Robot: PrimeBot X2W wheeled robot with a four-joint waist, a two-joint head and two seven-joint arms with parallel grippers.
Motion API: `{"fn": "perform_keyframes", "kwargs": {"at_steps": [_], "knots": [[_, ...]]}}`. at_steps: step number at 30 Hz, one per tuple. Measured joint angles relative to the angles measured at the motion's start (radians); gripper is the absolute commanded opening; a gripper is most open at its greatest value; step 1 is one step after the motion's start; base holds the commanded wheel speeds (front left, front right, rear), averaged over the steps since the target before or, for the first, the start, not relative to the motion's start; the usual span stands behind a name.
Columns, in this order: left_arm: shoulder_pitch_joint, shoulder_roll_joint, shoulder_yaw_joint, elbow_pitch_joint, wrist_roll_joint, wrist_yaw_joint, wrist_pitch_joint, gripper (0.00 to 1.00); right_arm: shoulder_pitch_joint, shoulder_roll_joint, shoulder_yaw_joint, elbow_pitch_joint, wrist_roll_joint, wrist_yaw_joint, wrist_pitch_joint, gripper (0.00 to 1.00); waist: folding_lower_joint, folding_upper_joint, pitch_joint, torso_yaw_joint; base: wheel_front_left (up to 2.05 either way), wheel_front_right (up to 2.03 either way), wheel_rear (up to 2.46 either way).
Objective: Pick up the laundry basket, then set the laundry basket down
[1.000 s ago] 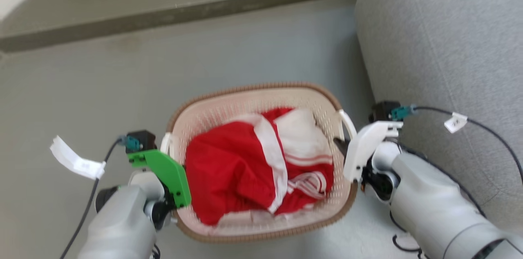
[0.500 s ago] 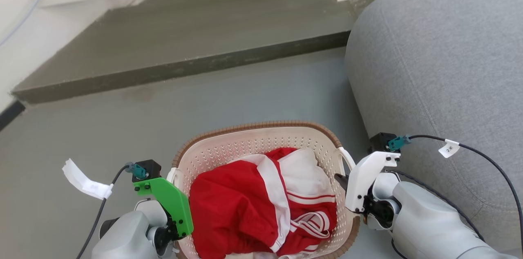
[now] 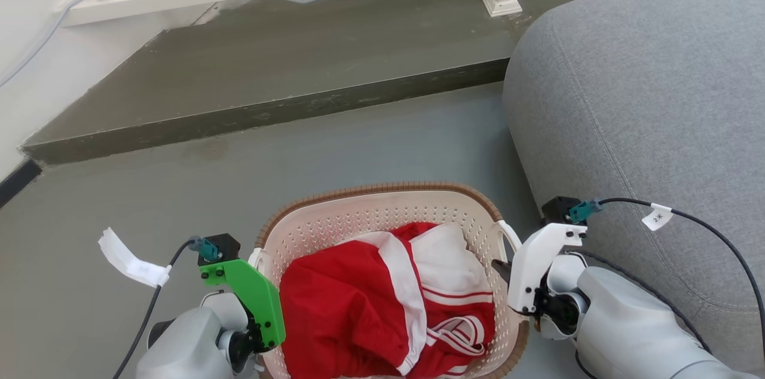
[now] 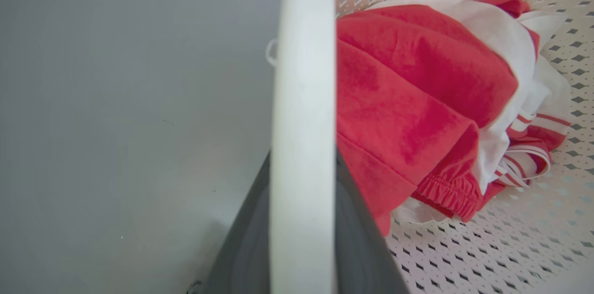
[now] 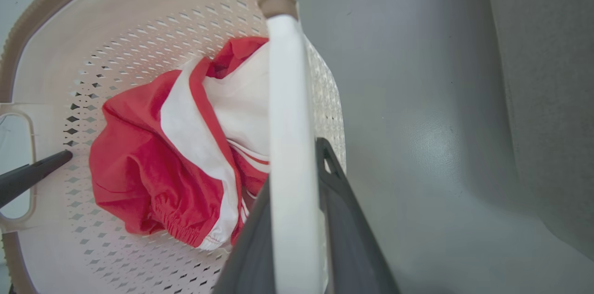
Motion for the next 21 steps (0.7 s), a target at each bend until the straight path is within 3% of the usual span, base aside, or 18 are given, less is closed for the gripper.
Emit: {"fn": "perform_keyframes", "kwargs": {"at_steps": [21], "knots": [[0.000, 0.003, -0.027, -0.008, -0.044, 0.022, 0.002, 0.00, -0.006, -0.002, 0.018, 0.000, 0.016, 0.000, 0.003, 0.00, 0.0000, 0.0000, 0.004, 0.004, 0.00, 0.00, 0.00]]}}
